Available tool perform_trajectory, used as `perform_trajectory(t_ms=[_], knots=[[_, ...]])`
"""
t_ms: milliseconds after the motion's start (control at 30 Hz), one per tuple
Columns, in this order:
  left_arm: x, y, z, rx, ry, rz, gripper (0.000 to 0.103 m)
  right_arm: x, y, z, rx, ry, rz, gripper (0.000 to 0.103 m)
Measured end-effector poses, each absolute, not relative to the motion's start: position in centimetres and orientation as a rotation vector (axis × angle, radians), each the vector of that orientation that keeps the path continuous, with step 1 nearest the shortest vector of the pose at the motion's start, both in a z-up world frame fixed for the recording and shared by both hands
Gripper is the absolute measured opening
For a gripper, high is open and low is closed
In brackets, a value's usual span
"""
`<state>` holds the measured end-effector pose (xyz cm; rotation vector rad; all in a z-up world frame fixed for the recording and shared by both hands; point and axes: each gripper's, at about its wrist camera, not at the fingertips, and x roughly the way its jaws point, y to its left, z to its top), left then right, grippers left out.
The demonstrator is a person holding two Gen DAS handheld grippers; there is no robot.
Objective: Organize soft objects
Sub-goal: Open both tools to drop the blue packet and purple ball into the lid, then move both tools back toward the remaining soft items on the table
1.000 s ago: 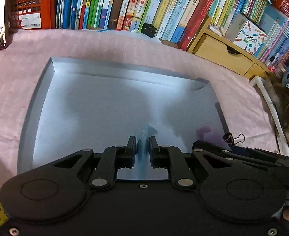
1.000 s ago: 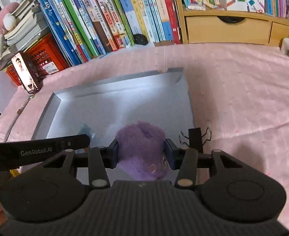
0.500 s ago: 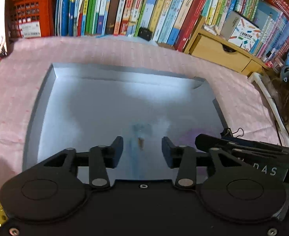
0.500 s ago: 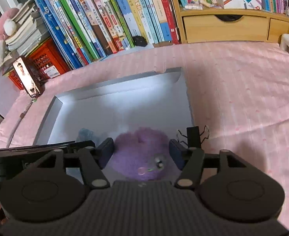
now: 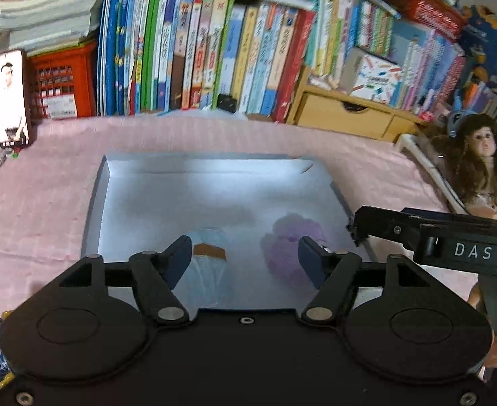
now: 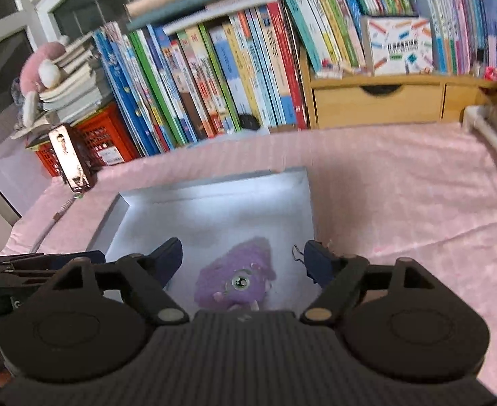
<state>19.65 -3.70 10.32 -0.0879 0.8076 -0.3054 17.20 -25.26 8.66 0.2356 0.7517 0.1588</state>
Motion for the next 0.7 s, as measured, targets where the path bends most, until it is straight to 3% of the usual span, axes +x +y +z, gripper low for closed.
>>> perform_trajectory(t_ms=[200, 700], knots=[[15.4, -3.4, 11.9, -0.046, 0.700, -0.340, 0.080, 14.0, -25.0, 10.2, 0.186, 0.661, 0.176, 0.089], [5.9, -1.1, 11.2, -0.083, 0.571, -0.405, 0.086, 4.8, -23.8, 10.2, 0.064, 0.472, 0.198, 0.096]])
